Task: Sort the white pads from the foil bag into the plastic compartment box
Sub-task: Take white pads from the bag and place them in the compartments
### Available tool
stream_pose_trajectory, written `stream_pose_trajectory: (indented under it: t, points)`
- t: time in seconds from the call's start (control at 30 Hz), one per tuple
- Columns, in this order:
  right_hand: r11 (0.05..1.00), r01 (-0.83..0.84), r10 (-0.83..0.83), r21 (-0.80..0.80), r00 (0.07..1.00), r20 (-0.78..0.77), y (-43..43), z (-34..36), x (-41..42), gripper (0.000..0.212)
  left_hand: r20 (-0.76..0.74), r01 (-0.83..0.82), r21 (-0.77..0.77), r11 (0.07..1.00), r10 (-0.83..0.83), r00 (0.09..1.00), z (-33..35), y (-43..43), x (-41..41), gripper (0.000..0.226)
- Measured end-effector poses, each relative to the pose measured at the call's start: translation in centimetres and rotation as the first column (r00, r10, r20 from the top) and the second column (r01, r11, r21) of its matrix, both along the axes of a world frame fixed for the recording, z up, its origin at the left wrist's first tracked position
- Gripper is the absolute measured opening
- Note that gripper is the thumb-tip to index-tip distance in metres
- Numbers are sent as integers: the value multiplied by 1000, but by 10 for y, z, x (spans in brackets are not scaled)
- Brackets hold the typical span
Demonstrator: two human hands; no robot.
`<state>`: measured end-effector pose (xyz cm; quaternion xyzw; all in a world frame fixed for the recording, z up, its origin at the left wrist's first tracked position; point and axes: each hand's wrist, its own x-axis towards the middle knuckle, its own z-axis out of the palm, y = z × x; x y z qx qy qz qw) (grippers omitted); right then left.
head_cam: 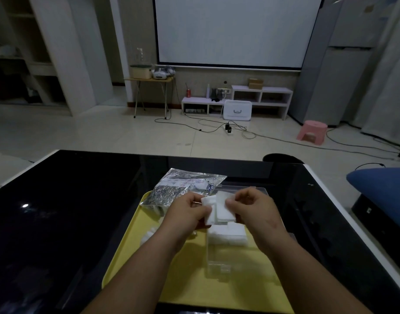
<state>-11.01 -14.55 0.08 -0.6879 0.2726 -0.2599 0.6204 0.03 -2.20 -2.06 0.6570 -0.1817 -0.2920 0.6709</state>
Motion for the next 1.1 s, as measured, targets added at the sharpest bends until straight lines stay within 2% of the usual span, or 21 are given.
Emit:
stream_pose_trajectory:
  t: [0.2,0.37,0.53,0.67,0.83,0.97,1.1]
  points:
    - [984,-17,-8,-175,990,-140,9,-5,4,13,-21,89,-62,994,-90,996,3,1,-2,13]
    - [994,-9,-3,-112,994,-107,13,-2,5,18,-35,100,-64,993,-102,994,7,4,-2,13]
    - [985,81,-94,-155,993,-76,18,-1,7,20,-83,108,-51,993,-112,990,9,3,-2,13]
    - [980,90,-102,-179,993,-61,21,0,7,19,-137,107,-72,992,-116,984,10,3,-4,4]
    - [993,75,-78,-88,996,-38,18,1,6,8,-68,45,-22,999,-47,997,6,4,0,9]
    - [999,-12,10,-35,996,-84,15,3,4,8,-43,15,-11,1000,-15,999,9,3,0,9]
    - [995,24,-36,-100,993,-115,18,1,5,9,-47,10,-6,1000,-10,999,9,0,-3,11]
